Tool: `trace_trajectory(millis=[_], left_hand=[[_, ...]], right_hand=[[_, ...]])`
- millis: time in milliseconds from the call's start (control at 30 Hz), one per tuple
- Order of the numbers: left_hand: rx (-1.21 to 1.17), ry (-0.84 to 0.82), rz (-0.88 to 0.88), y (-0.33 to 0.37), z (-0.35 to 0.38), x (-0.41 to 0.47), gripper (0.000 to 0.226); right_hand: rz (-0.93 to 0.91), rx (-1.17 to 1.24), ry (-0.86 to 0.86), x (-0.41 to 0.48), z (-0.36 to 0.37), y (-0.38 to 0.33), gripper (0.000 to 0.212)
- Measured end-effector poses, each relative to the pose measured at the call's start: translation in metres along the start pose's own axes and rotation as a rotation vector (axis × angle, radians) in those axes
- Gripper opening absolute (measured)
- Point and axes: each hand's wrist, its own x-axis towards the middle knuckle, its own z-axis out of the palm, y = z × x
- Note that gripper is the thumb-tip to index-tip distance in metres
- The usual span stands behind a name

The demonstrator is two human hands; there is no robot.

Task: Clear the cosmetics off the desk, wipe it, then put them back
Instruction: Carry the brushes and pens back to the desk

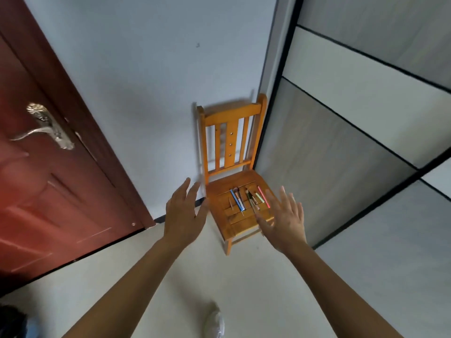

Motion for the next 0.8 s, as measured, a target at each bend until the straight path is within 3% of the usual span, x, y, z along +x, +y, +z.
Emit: trace_trajectory(millis=[267, 433, 667, 800], left_hand=[[0.031, -0.087, 0.079, 0.065, 0.072, 0.163, 0.053], [0.061, -0.098, 0.085, 0.081, 0.120, 0.229, 0.051], [0.068, -0.065, -0.220, 0.077, 0.182, 0.285, 0.047], [0.067, -0.144, -0.385, 0.055, 0.228, 0.298, 0.051]], right_hand=[[0.174, -0.023, 0.003, 0.124, -0.036, 0.068, 0.071], [0.153, -0.007, -0.090, 0.202, -0.034, 0.103, 0.070], [-0.026, -0.069, -0.260, 0.328, 0.010, 0.141, 0.071], [-0.105, -0.110, -0.330, 0.375, 0.052, 0.154, 0.071]])
